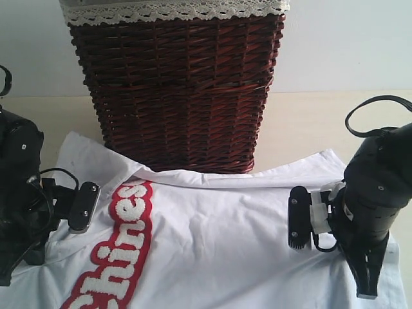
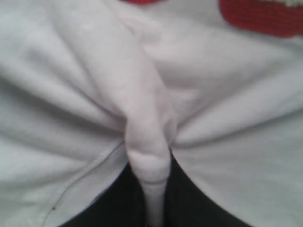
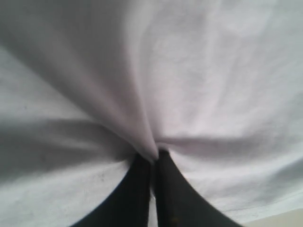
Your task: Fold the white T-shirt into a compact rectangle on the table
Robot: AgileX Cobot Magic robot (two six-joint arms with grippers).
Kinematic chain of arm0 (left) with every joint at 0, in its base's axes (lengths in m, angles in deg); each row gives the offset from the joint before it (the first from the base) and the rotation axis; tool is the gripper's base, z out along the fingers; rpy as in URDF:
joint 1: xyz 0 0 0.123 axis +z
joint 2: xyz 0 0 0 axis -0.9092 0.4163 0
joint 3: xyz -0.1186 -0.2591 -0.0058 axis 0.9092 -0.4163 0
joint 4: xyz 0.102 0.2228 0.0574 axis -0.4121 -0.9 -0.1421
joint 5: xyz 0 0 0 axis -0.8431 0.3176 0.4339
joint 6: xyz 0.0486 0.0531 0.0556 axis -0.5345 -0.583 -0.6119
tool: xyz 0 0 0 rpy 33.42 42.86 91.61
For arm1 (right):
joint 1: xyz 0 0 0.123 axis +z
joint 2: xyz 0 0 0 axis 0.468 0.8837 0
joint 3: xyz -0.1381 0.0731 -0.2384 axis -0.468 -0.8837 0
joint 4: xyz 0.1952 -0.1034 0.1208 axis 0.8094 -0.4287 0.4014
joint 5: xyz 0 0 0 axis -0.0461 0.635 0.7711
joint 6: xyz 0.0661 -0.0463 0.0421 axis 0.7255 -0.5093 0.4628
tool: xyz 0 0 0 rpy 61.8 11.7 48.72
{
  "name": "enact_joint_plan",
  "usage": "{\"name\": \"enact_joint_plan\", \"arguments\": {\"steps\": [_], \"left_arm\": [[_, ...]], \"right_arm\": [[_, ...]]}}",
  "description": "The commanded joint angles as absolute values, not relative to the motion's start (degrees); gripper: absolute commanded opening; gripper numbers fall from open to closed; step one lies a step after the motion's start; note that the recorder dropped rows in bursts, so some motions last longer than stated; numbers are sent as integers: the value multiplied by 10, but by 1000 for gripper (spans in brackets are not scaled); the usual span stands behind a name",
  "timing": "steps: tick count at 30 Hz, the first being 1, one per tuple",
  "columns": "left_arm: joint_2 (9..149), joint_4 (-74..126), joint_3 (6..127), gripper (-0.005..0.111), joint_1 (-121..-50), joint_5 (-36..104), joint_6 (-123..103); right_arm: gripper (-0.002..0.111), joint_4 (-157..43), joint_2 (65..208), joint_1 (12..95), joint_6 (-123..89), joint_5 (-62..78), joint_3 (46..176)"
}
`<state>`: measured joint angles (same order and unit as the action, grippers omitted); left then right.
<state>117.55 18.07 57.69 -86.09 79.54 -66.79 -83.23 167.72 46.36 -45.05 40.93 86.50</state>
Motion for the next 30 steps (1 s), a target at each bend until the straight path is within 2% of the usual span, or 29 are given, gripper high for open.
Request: {"name": "enact_joint_plan", "arguments": {"steps": [1,4,20,30], "left_arm": [[1179,206,564,4,-860,761,-664],[1141,201,564,0,-860,783,-664],[832,204,573,0,-859,856,-559],[629,217,573,0,-862,922,-557]], "right_arm": [[0,-799,1681,459,-438,365,868],[0,-800,1629,459,-430,401,891],[0,-856,1385,459,-454,563,983],[0,-773,1250,459,-488,614,1006]]}}
